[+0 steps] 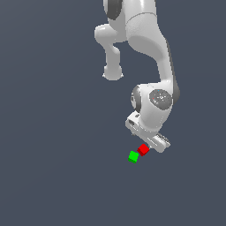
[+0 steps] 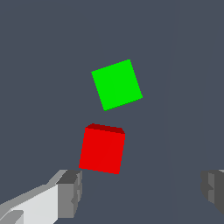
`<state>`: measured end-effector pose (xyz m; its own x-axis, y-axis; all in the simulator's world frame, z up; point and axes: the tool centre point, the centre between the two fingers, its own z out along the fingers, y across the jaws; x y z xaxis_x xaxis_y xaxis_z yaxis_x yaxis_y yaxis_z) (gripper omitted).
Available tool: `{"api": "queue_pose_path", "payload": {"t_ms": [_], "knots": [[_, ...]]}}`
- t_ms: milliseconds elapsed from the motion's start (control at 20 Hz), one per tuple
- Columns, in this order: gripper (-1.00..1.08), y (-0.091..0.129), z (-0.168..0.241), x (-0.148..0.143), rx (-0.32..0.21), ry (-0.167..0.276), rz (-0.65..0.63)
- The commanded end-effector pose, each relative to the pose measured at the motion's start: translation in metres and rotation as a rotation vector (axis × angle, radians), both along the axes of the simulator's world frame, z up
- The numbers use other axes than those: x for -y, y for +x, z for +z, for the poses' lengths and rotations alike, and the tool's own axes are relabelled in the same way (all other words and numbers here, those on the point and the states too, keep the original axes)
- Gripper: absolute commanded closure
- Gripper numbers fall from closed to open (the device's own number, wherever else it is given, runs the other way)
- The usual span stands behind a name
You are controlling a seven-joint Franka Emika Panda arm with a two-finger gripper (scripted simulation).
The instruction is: Stack the red cube on top of the green cube.
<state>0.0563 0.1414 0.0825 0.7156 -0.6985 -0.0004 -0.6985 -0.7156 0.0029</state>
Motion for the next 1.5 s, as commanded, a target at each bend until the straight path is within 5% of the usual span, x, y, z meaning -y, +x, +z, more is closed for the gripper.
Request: {"api": "queue_pose_path", "payload": {"t_ms": [0, 950, 1450], "knots": [[-0.92, 0.007, -0.004, -0.005, 0.001, 0.000, -0.049], [-0.92, 0.026, -0.014, -0.015, 0.003, 0.002, -0.162], [-0.92, 0.025, -0.057, -0.015, 0.002, 0.002, -0.163]]}}
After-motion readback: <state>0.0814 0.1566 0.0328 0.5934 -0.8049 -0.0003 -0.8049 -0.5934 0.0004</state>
